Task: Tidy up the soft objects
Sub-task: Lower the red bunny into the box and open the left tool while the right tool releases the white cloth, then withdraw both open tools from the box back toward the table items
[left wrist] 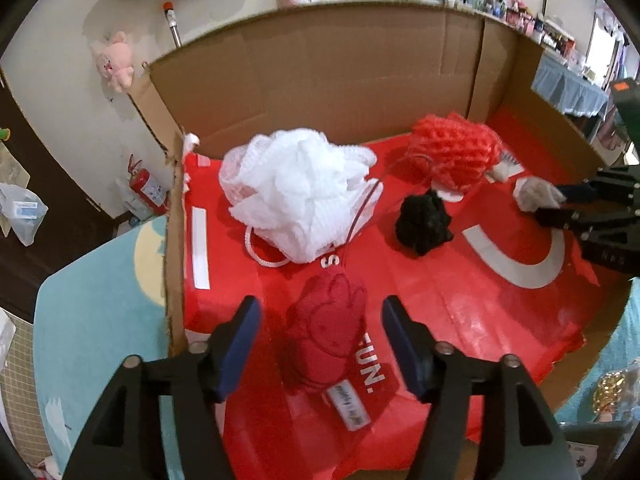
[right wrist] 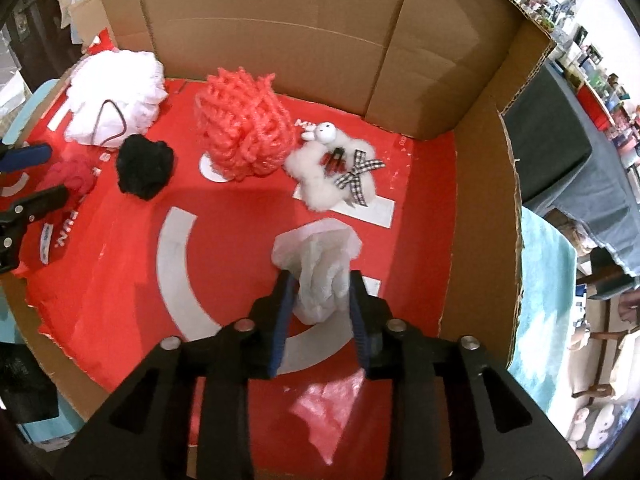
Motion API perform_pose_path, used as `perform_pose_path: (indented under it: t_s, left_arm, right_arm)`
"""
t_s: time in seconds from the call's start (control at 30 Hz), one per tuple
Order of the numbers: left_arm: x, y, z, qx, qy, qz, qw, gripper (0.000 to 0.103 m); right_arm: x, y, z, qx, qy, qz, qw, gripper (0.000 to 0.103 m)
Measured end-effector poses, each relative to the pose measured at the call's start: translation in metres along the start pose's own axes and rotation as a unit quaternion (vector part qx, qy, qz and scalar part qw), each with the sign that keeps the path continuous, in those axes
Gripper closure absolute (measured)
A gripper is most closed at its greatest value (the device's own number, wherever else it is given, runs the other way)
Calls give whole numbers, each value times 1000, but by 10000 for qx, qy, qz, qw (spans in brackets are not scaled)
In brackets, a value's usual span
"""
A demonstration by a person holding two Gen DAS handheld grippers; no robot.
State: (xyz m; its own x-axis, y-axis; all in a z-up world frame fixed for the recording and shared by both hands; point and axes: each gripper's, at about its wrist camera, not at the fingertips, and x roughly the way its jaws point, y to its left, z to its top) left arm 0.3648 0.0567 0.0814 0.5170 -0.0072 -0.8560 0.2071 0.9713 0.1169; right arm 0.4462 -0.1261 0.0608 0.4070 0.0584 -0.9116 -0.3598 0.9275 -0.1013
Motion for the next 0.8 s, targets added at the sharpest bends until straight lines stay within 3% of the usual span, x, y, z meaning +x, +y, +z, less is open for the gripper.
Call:
perform_pose_path:
  t_s: [0.03,0.1,0.3,0.4,0.6,0.7,0.8]
  left_arm:
    - [-5,0,-1,-16,-75,-3,10000,29]
    - [-13,0,-2,-22,-192,-36,9998,26]
    - [-55,-9,-13,0,-718,-84,9974,15]
    - [-86,-13,-21,-85,-1111,-124,9937,7]
    - [-157,-24,-45,-284,-2081,-199,9775,0]
    - [-184,-33,-61,-369,-2384,-307,9700,0]
    - [-208,-42,-80,-445,-2665,-308,9623,0]
  right_arm:
    - [-3,1,-1,0,-43,37,10000,56]
    - [-8,5,-2,-4,-131,144,9998,49]
    - [-44,15,-8,54,-470,110,9988,47]
    - [-68,17,-17,67,-684,112,9976,38]
    - [-141,22,-47,208,-1399,163,9898,34]
    - [-177,27,-69,271,-1834,128,9826,23]
    - [-205,30,-92,317,-2209,190,9746,23]
